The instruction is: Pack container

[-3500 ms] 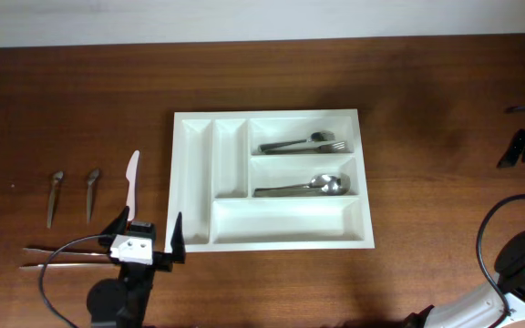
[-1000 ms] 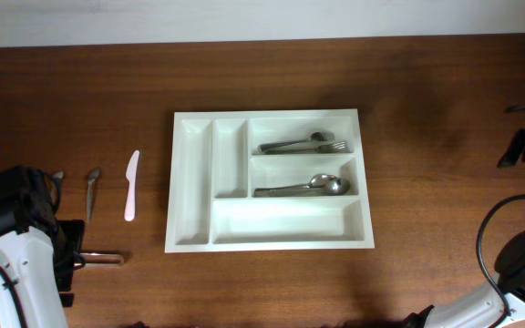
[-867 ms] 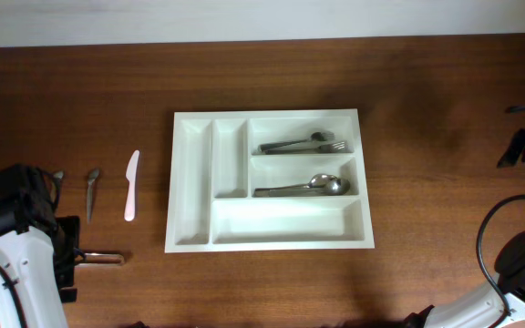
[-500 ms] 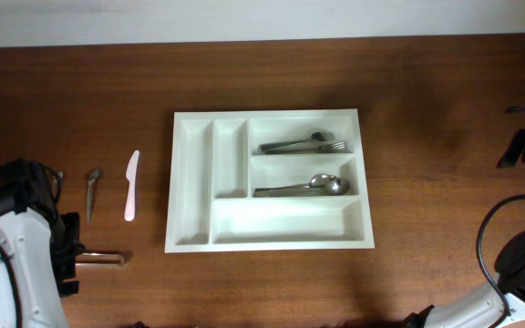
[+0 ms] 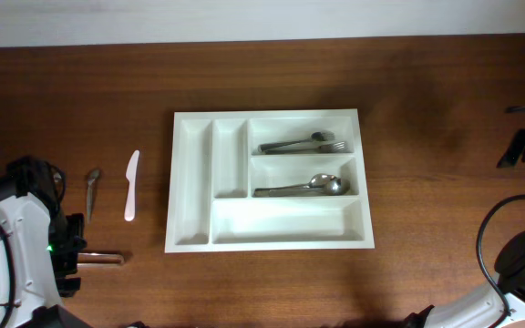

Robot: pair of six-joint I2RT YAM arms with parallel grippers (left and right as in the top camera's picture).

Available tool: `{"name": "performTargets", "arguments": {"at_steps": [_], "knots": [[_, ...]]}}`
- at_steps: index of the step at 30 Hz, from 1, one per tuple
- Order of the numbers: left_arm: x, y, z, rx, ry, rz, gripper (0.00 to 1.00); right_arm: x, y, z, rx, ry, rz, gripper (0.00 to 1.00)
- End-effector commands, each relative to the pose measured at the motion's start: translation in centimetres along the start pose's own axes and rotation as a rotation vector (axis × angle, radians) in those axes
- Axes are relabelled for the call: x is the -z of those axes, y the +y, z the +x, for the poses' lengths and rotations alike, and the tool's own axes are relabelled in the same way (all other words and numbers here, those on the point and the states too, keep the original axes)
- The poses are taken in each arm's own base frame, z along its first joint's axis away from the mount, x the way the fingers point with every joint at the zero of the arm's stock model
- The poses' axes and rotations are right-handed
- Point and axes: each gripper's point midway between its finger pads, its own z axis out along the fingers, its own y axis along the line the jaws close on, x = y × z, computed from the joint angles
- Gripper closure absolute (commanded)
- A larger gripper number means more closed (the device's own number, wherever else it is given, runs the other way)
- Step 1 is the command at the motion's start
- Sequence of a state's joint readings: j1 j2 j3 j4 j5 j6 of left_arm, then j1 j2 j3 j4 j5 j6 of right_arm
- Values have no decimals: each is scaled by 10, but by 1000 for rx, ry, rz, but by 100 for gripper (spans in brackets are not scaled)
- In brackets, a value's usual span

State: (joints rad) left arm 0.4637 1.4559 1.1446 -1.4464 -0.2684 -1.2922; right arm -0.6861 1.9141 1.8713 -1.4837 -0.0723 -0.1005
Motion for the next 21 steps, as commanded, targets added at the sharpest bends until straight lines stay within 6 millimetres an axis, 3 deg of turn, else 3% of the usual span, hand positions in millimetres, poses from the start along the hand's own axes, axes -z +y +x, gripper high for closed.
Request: {"name": "performTargets", "arguments": {"at_steps": [1, 9, 13, 18, 21], "knots": [[-2, -4, -1, 21, 9, -12, 1, 5, 0, 1, -16, -15, -4, 1], [-17, -4, -4, 39, 49, -81, 1, 5, 0, 1, -16, -15, -4, 1], [-19, -9, -18, 38, -27, -73, 1, 5, 0, 1, -16, -15, -4, 1], [-18, -59, -22, -209, -35, 129, 1, 5, 0, 1, -16, -15, -4, 1], [-18, -68, -20, -233, -25, 172, 1, 5, 0, 1, -16, -15, -4, 1]]}}
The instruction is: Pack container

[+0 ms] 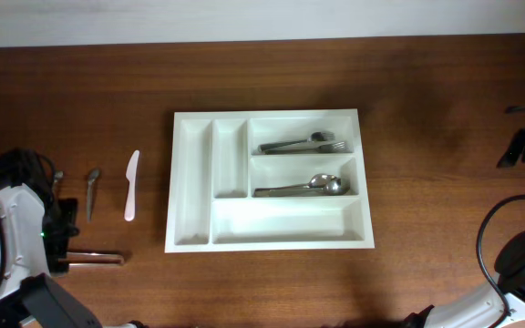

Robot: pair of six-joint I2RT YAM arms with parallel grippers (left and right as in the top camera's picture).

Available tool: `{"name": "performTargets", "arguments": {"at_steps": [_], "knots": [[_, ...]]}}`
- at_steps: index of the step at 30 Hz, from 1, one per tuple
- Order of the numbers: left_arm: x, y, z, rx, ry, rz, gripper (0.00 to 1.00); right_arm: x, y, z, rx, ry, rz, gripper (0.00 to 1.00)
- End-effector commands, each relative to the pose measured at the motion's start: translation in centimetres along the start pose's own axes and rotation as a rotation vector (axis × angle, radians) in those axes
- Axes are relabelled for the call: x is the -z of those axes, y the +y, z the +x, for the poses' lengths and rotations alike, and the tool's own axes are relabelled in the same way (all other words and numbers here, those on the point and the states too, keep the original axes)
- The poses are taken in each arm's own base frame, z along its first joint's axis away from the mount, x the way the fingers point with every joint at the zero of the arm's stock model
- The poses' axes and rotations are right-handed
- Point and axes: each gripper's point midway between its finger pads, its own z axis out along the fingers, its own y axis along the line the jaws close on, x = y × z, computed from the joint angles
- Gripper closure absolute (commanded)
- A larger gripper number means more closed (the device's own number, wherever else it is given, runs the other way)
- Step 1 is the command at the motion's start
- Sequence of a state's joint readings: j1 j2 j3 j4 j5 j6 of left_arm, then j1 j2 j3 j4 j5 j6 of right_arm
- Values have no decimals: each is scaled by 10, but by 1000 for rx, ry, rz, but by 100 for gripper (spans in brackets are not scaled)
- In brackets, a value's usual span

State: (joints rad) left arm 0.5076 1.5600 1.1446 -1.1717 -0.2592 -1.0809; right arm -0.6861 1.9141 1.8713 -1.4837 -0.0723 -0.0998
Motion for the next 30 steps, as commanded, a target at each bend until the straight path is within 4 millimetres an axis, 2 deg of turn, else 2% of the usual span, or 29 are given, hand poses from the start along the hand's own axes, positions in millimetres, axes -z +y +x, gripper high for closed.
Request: {"name": "performTargets", "arguments": {"at_steps": [1, 6, 15, 22, 30], "knots": [[-1, -7, 5, -107, 36, 35, 1, 5, 0, 1, -15, -15, -4, 1], [-8, -16, 15, -199, 78, 94, 1, 5, 0, 1, -15, -15, -4, 1], [-33, -3, 27, -207, 91, 55, 1, 5, 0, 1, -15, -15, -4, 1], [-36, -5, 30, -160, 97, 62, 1, 5, 0, 1, -15, -15, -4, 1], [-51, 14, 30, -185, 92, 3, 1, 5, 0, 1, -15, -15, -4, 1]]}}
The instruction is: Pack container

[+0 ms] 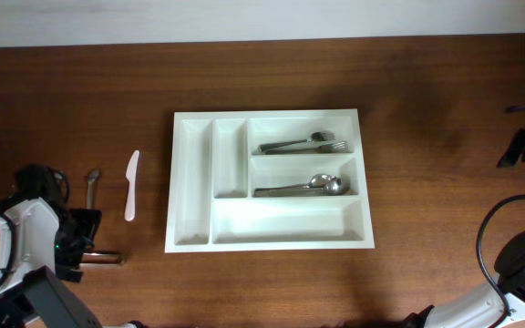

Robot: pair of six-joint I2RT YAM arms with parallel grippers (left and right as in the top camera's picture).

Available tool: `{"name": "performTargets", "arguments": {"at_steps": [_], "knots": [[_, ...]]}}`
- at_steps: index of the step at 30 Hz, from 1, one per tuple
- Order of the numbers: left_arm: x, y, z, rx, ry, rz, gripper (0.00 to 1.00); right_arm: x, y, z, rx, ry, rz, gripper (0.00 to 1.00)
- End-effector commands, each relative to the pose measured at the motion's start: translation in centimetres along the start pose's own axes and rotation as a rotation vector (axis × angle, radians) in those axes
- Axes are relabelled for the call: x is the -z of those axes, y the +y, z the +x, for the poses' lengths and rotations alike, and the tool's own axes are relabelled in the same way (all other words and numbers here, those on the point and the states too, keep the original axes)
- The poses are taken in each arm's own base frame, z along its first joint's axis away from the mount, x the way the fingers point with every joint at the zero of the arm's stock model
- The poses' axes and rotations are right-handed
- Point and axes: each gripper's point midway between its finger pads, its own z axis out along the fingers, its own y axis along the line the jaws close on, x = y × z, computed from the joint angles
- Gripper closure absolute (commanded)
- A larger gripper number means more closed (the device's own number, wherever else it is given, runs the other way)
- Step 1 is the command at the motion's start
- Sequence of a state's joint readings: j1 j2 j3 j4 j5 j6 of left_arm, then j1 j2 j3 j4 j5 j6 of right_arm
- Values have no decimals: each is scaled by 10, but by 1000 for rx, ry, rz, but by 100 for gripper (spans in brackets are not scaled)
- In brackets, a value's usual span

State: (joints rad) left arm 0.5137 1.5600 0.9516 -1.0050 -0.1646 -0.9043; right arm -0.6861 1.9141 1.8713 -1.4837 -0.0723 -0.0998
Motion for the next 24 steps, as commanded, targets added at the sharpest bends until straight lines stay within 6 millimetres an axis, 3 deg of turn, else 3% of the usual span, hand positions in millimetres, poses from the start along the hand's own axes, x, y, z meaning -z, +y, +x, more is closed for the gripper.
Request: {"name": "performTargets", "arguments": {"at_steps": [1, 9, 17, 24], "knots": [[-6, 11, -2, -16, 5, -25, 1, 5, 0, 1, -15, -15, -4, 1], [-9, 14, -17, -28, -6, 5, 1, 5, 0, 1, -15, -15, -4, 1], [-22, -10, -13, -65, 1, 136, 1, 5, 0, 1, -15, -15, -4, 1], [-33, 3, -9, 37, -5, 83, 1, 5, 0, 1, -15, -15, -4, 1]]}}
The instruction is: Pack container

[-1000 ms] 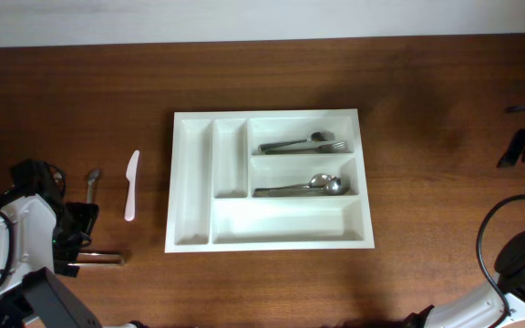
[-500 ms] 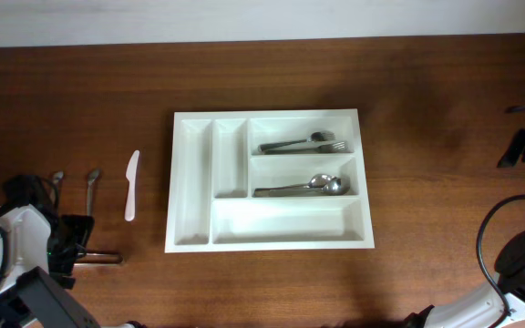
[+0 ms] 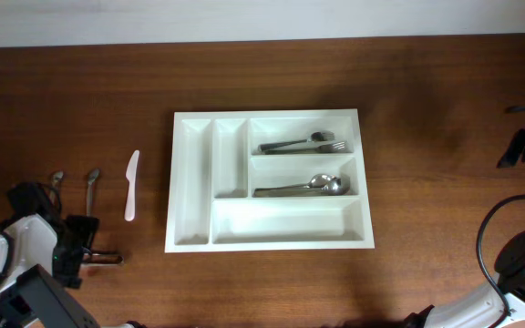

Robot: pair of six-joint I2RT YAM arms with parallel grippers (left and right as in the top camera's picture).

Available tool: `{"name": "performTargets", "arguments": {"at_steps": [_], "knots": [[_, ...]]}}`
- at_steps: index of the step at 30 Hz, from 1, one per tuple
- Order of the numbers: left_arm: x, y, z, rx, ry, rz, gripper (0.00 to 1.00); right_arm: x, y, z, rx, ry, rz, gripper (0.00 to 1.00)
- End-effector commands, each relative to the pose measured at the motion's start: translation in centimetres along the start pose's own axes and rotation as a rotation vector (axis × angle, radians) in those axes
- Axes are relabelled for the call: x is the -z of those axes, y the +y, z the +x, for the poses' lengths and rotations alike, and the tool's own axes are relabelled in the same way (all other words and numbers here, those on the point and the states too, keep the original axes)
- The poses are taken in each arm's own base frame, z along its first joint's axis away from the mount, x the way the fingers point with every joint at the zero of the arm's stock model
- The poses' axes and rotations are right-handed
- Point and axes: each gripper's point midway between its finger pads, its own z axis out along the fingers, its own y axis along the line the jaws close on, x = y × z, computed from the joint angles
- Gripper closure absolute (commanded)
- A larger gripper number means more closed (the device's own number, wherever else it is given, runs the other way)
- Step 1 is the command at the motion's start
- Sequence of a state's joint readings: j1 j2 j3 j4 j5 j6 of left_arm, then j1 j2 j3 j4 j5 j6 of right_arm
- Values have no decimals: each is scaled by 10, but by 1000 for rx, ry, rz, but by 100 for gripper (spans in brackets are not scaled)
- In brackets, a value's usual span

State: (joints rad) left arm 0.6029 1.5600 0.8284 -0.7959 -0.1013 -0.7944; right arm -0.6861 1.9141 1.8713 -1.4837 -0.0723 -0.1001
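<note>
A white compartment tray (image 3: 194, 196) lies mid-table in the overhead view. Two forks (image 3: 304, 144) fill its upper right compartment and spoons (image 3: 304, 188) the one below. Left of the tray lie a white plastic knife (image 3: 131, 185), a small metal spoon (image 3: 91, 189) and another small metal piece (image 3: 56, 178). A metal utensil (image 3: 106, 259) lies nearer the front edge. My left gripper (image 3: 77, 240) hovers at this utensil's left end; its jaws are hard to read. The right gripper is out of view.
The right arm's body (image 3: 518, 260) and a cable sit at the lower right corner. A black fixture (image 3: 520, 147) stands at the right edge. The tray's long bottom compartment (image 3: 290, 221) and two left slots (image 3: 230, 157) hold nothing.
The left arm has shifted a little left and toward the front edge, uncovering a second small metal piece beside the spoon. The utensils and tray lie as before.
The left arm first stood over the front-left corner with its gripper beside the metal utensil. It then sat further left, then nearer the spoon, and now lower at the utensil's left end. No utensil has changed place.
</note>
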Motion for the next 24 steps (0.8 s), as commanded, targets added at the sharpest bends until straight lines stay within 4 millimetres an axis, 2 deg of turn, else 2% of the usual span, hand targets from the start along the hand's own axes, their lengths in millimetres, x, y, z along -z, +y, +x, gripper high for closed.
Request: {"name": "performTargets", "arguments": {"at_steps": [1, 11, 24], "knots": [[-2, 5, -1, 47, -10, -17, 1, 5, 0, 1, -16, -15, -4, 1], [-6, 2, -7, 62, -45, -1, 1, 5, 0, 1, -16, -15, -4, 1], [-10, 15, -17, 138, -33, 8, 1, 5, 0, 1, -16, -15, -4, 1]]}}
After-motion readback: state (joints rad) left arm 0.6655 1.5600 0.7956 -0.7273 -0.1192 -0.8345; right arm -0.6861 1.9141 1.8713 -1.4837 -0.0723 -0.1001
